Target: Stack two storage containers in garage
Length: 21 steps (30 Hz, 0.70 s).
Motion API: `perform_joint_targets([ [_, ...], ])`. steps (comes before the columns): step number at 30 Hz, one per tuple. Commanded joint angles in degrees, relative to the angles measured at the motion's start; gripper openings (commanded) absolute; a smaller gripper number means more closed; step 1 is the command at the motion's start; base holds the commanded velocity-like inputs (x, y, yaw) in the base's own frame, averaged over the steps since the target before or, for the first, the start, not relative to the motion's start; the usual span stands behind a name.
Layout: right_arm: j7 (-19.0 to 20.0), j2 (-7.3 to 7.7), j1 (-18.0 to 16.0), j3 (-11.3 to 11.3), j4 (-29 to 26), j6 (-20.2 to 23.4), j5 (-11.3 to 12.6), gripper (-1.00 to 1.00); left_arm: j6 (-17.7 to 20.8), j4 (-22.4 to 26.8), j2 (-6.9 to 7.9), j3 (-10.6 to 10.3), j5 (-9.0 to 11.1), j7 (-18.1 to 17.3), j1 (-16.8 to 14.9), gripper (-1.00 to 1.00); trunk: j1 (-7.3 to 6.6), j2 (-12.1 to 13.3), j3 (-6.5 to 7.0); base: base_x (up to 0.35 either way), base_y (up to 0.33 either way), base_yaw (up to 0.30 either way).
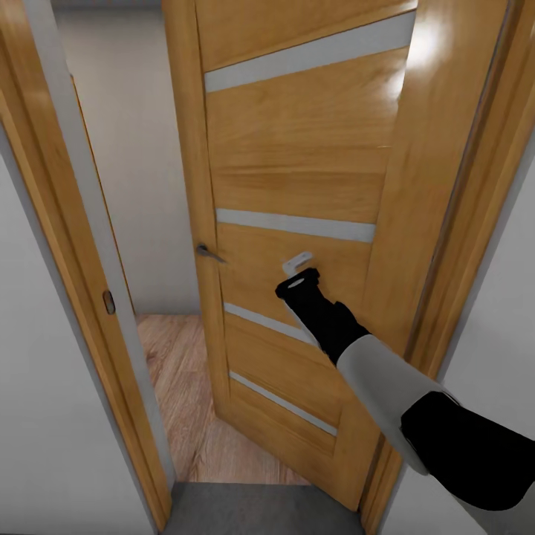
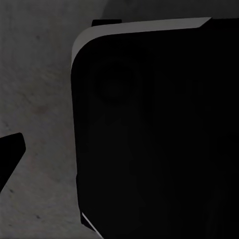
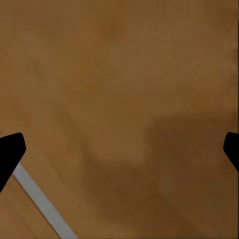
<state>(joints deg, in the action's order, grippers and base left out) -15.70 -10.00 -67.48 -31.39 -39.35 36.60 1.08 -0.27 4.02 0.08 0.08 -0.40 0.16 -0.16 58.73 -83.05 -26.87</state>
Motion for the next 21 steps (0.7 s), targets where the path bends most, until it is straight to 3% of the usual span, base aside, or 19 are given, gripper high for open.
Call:
perform_joint_targets([
  [1,-0.1,0.0,0.0,-0.2,-1.6,1.3,0.2,1.0,0.0,0.0,0.0,0.0,0.0,0.0,0.0,1.0,0.0,0.0,-0.06,0.0,0.0,0.0],
  [2,0.3,0.0,0.0,-0.2,-3.0,2.3,0.2,1.0,0.0,0.0,0.0,0.0,0.0,0.0,0.0,1.0,0.0,0.0,-0.06,0.0,0.0,0.0],
  [3,3.4,0.0,0.1,-0.2,-6.7,4.3,0.4,1.0,-0.1,0.0,0.0,0.0,0.0,0.0,0.0,1.0,0.0,0.0,-0.06,0.0,0.0,0.0],
  [5,7.6,0.0,0.2,-0.3,-8.6,4.9,0.4,1.0,-0.1,0.0,-0.03,0.0,0.0,0.0,0.0,1.0,0.0,0.0,-0.06,0.0,0.0,0.0],
  [6,12.0,0.0,0.2,-0.3,-9.4,5.2,0.4,1.0,-0.1,0.0,-0.13,0.1,0.0,0.0,0.0,1.0,0.0,0.0,-0.06,0.0,0.0,0.0],
  [8,13.8,0.0,0.2,-0.3,-9.7,5.2,0.5,1.0,-0.1,0.0,-0.15,0.1,0.0,0.0,0.0,1.0,0.0,0.0,-0.06,0.0,0.0,0.0],
  [11,15.0,0.0,0.2,-0.3,-9.8,5.3,1.8,1.0,-0.1,0.0,-0.17,0.1,0.0,0.0,0.0,1.0,0.0,0.0,-0.06,0.0,0.0,0.0],
  [16,14.3,0.0,0.2,-0.3,-9.7,5.0,8.1,1.0,-0.1,0.0,-0.17,0.0,0.0,0.0,0.0,1.0,0.0,0.0,-0.06,0.0,0.0,0.0],
  [21,11.8,0.0,0.2,-0.2,-9.7,5.0,10.0,1.0,-0.1,0.0,-0.11,0.0,0.0,0.0,0.0,1.0,0.0,0.0,-0.06,0.0,0.0,0.0],
])
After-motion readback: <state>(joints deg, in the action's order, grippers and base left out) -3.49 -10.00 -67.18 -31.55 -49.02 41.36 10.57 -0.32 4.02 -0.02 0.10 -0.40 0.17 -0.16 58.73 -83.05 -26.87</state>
